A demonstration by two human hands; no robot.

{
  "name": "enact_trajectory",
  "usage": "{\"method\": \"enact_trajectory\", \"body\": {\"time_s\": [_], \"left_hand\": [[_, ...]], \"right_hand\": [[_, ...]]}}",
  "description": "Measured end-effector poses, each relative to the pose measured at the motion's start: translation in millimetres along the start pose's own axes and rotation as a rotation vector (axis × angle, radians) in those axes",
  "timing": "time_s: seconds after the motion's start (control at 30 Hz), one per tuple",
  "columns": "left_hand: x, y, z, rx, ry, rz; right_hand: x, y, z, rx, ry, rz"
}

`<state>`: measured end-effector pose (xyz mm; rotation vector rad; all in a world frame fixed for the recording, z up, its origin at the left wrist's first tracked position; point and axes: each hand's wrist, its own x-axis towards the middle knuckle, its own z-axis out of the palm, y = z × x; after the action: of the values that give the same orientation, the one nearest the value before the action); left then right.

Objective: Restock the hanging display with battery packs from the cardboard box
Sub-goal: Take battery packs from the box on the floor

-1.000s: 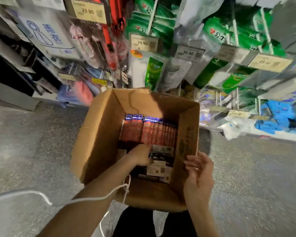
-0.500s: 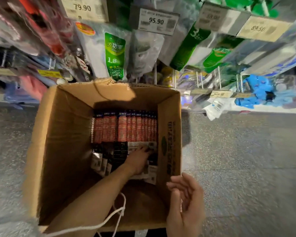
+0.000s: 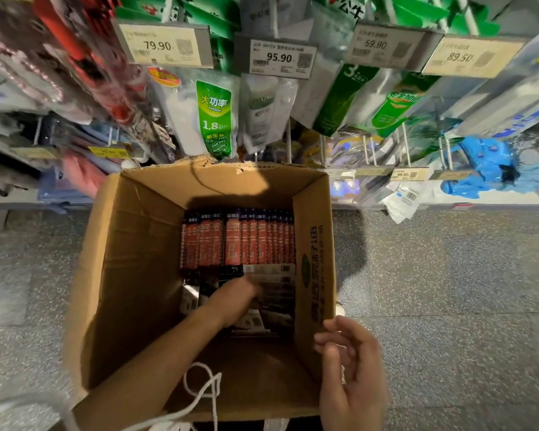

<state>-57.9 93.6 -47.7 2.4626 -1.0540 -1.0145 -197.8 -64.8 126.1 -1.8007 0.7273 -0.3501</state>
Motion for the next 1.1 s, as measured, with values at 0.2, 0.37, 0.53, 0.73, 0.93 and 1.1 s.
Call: {"method": "enact_trajectory", "body": {"time_s": [0.2, 0.37, 0.53, 0.73, 0.93, 1.1], "left_hand": [[-72.6, 23.9, -65.9, 0.136, 0.142, 0.075], [-143.0, 46.4, -148.4, 0.026, 0.407, 0.084], [-201.9, 90.4, -231.2, -0.182, 0.534, 0.331], [-246.2, 153.4, -285.3, -0.458, 0.741, 0.415], [-254.5, 175.7, -275.5, -0.492, 0.957, 0.418], [-236.5, 195.1, -242.3, -0.679, 1.037, 0.191]], "right_hand": [[10.6, -4.0, -11.6, -0.075, -0.135, -0.010], [37.3, -29.8, -16.1, -0.082, -0.439, 0.103], [74.2, -88.9, 4.0, 0.191, -1.054, 0.345], [58.0, -138.9, 24.2, 0.641, -1.508, 0.382], [24.7, -165.3, 0.3, 0.979, -1.380, 0.467], [18.1, -166.3, -33.9, 1.012, -1.112, 0.561]]}}
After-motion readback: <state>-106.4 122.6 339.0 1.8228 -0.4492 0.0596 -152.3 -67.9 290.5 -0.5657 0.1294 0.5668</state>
